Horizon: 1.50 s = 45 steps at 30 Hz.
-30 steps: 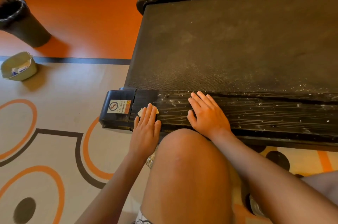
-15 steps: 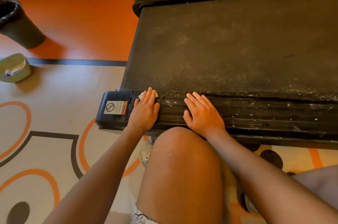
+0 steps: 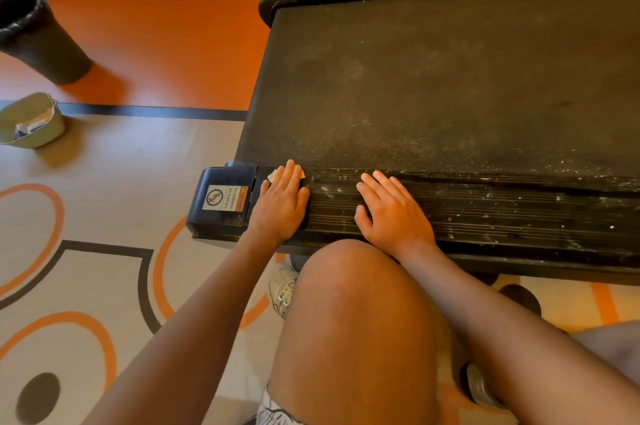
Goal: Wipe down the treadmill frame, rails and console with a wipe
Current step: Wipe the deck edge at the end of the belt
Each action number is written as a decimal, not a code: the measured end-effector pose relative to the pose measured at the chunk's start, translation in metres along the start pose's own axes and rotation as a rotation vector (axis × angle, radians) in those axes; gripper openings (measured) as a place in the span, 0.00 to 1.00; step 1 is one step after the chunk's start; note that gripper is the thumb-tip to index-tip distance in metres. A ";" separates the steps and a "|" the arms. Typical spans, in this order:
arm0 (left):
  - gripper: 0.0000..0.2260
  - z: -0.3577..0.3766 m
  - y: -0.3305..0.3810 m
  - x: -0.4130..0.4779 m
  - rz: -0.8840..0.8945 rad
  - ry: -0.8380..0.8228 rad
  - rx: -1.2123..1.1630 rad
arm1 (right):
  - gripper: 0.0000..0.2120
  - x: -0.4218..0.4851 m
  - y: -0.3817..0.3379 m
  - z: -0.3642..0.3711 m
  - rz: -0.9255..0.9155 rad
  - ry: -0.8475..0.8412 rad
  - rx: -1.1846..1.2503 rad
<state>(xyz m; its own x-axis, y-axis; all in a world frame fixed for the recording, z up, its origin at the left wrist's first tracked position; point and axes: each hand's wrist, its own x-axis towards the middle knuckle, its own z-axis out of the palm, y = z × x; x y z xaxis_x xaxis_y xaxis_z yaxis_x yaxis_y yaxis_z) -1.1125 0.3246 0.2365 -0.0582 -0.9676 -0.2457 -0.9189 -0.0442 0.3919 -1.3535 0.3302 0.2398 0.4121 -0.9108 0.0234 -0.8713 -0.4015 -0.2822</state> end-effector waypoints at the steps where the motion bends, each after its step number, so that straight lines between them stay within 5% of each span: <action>1: 0.26 0.001 0.004 0.002 -0.006 0.001 -0.007 | 0.28 0.000 0.000 0.000 0.002 0.001 0.002; 12: 0.26 0.033 -0.008 -0.089 0.000 0.071 -0.019 | 0.27 0.001 0.003 0.004 -0.024 0.031 -0.004; 23: 0.26 0.009 0.013 0.015 -0.014 0.047 0.005 | 0.25 0.002 0.004 0.007 -0.017 0.043 -0.040; 33: 0.32 0.033 0.007 -0.062 0.009 0.046 -0.036 | 0.27 0.001 0.003 0.007 -0.020 0.050 -0.022; 45: 0.28 0.022 0.024 -0.004 -0.016 0.025 0.028 | 0.27 0.002 0.001 0.004 0.004 0.025 -0.025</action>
<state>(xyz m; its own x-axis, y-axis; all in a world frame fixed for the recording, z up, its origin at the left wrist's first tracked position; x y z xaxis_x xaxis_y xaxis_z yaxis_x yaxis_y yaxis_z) -1.1428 0.3328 0.2276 -0.0336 -0.9728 -0.2291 -0.9302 -0.0534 0.3631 -1.3529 0.3283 0.2356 0.4022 -0.9143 0.0468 -0.8793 -0.4000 -0.2586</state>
